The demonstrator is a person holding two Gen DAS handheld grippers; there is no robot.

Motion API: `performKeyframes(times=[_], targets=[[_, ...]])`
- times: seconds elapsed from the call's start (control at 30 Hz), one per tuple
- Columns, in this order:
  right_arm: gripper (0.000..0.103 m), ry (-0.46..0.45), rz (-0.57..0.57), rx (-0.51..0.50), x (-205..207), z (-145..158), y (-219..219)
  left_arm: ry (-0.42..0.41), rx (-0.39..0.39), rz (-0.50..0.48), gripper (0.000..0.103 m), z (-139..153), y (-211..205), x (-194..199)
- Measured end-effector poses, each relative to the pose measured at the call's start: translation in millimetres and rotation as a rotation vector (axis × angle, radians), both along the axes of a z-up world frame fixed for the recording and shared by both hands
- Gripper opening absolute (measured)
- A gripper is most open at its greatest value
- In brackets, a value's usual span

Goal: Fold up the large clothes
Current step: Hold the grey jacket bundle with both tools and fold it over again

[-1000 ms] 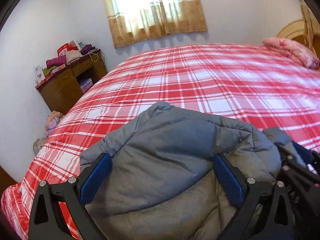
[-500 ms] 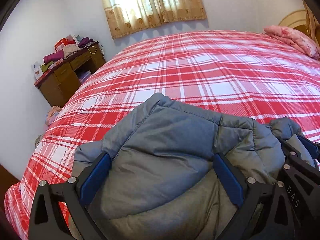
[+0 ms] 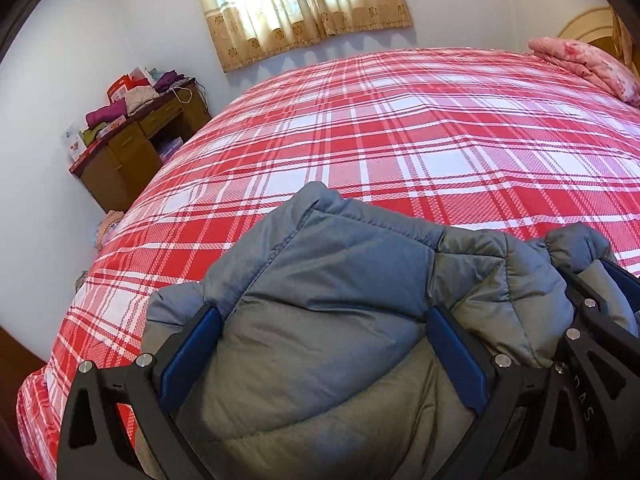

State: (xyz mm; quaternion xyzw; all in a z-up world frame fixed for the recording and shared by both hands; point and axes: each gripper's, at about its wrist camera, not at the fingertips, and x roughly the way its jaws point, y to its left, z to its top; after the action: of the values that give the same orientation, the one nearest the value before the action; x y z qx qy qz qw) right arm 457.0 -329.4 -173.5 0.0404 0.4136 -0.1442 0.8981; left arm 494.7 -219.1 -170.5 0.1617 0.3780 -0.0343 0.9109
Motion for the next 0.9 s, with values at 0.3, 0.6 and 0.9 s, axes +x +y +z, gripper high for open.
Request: performKeyframes(times=[0.3, 0.6, 0.9], targets=[[0.042, 0.004, -0.001, -0.012, 0.5, -0.7, 1.0, 0.001, 0.008, 0.005, 0.102, -0.1, -0.8, 0.3], [0.042, 0.006, 0.0, -0.012, 1.1, -0.6, 1.8, 0.003, 0.012, 0.006, 0.102, -1.1, 0.6, 0.3], [0.044, -0.005, 0.015, 0.012, 2.0, 0.0, -2.4, 0.06, 0.045, -0.02, 0.102, 5.8, -1.9, 6.1]])
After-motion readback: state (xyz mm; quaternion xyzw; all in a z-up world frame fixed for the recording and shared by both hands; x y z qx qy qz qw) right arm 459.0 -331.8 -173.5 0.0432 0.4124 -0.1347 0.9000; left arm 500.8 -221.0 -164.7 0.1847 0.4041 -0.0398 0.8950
